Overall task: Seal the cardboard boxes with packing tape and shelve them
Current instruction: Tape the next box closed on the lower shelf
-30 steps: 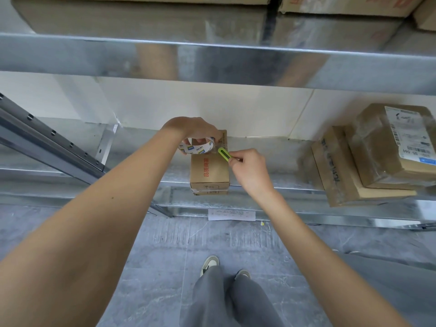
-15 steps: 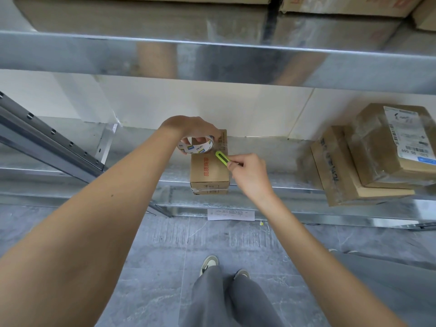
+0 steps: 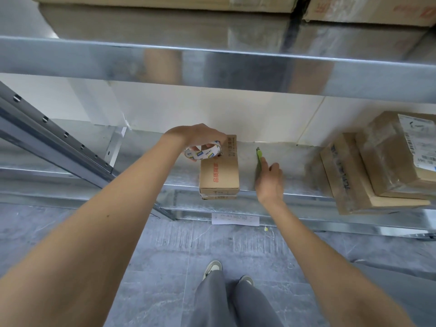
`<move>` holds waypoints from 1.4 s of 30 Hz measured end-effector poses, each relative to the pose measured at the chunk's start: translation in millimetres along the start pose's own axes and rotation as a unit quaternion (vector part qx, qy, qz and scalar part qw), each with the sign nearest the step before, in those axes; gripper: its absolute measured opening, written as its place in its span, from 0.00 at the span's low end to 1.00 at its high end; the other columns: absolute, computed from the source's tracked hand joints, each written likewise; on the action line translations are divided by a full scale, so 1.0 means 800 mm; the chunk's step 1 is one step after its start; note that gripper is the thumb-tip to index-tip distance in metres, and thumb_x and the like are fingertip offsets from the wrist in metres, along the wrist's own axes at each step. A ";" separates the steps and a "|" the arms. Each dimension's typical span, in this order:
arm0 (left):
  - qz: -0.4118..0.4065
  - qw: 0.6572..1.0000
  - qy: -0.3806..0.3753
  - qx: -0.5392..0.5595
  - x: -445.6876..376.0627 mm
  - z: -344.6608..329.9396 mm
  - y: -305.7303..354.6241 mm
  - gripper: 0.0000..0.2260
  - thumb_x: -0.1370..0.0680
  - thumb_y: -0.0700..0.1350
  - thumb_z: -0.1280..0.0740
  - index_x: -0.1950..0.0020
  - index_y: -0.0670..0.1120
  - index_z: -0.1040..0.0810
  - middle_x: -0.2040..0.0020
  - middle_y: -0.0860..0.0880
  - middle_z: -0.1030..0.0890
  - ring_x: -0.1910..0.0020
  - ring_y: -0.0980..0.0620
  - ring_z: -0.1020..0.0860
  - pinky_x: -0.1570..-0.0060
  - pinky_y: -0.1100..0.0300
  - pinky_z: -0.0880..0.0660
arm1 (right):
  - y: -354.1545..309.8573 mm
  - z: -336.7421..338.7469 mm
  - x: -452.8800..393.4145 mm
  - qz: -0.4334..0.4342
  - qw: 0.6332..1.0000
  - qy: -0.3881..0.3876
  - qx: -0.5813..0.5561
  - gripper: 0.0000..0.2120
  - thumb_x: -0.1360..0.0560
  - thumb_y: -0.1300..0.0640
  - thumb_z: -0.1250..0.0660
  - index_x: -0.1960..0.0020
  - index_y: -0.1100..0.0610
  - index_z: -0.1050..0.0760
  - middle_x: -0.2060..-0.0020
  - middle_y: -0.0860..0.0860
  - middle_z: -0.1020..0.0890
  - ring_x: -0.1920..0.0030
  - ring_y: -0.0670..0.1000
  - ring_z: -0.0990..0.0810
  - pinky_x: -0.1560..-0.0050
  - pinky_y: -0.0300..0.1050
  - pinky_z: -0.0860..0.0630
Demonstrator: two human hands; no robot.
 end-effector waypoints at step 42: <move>-0.249 0.837 0.286 0.396 0.107 -0.067 -0.069 0.07 0.23 0.41 0.30 0.47 0.48 0.17 0.54 0.53 0.16 0.54 0.60 0.21 0.52 0.66 0.27 | -0.173 0.124 0.090 0.090 0.862 -0.034 -0.498 0.04 0.26 0.62 0.30 0.56 0.63 0.17 0.61 0.56 0.15 0.60 0.47 0.20 0.56 0.39 0.26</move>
Point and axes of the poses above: each hand's wrist, its own x-axis away from the middle knuckle, its own z-axis out of the back of the hand, y = z × x, the point moved 3 cm from there along -x, towards the middle knuckle
